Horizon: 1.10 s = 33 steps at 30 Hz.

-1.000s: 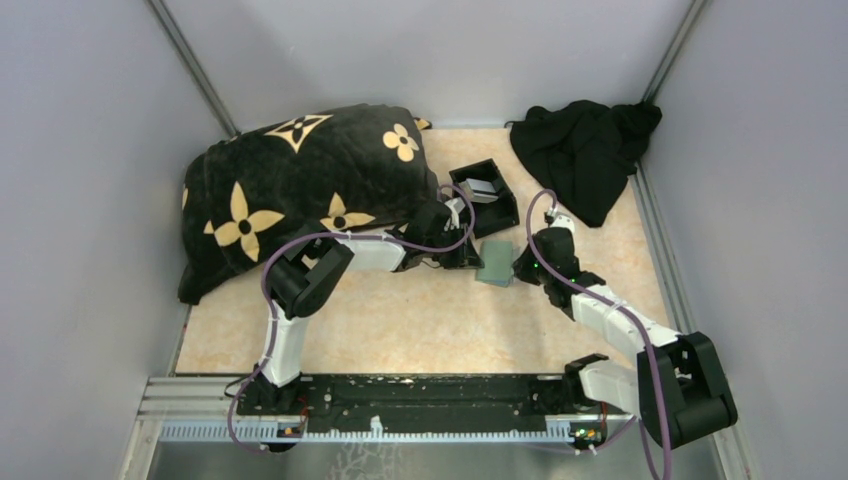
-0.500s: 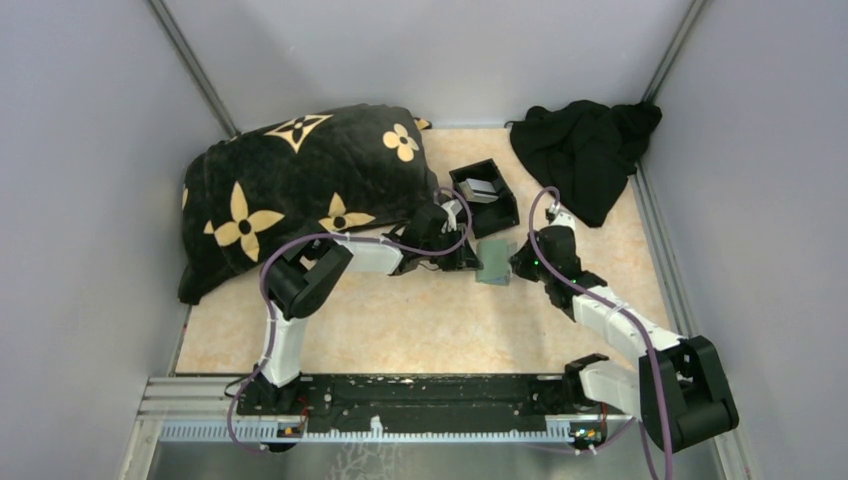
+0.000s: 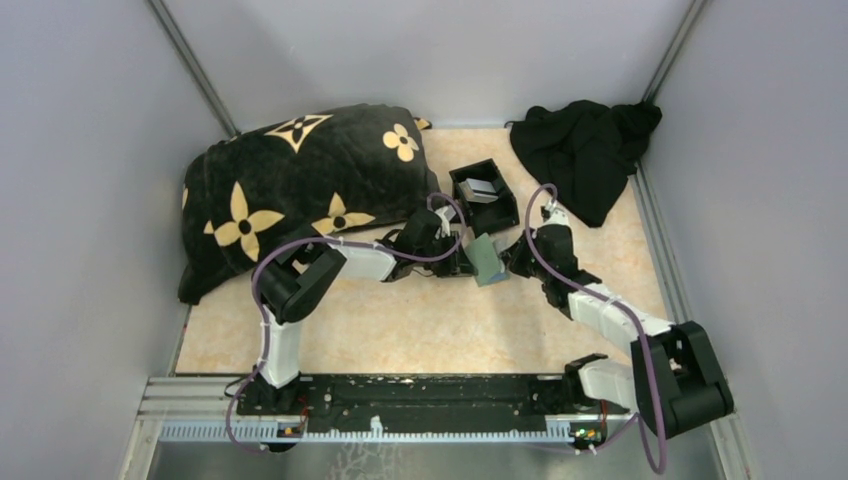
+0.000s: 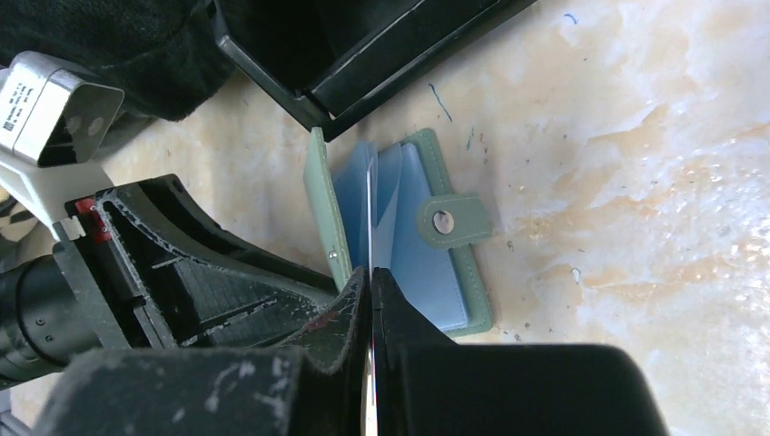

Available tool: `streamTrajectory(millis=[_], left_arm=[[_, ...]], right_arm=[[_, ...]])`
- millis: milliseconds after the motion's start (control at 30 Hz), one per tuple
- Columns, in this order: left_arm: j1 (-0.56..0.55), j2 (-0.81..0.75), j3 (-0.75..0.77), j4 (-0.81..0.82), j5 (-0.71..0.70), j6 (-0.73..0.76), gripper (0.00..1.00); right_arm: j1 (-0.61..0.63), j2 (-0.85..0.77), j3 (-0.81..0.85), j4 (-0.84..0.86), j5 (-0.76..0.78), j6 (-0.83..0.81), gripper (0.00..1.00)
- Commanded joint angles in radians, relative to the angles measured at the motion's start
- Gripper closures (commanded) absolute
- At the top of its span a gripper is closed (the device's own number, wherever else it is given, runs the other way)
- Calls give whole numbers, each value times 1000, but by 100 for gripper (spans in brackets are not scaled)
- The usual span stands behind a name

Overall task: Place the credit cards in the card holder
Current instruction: Open the card holder at the center of the board.

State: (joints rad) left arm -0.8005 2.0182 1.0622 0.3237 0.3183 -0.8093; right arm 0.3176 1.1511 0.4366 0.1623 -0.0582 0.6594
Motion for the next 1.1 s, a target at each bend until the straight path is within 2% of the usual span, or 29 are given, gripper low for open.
streamTrajectory(millis=[0, 567, 833, 1067], left_arm=[[5, -5, -57, -78, -20, 11, 68], [32, -108, -202, -61, -115, -25, 68], [57, -179, -269, -53, -193, -50, 74], [67, -114, -203, -83, -154, -31, 79]], right_arm=[[-5, 40, -3, 99, -55, 9, 100], [-2, 153, -8, 169, -168, -47, 100], [21, 173, 9, 185, -170, -65, 100], [53, 170, 27, 168, -156, -94, 100]])
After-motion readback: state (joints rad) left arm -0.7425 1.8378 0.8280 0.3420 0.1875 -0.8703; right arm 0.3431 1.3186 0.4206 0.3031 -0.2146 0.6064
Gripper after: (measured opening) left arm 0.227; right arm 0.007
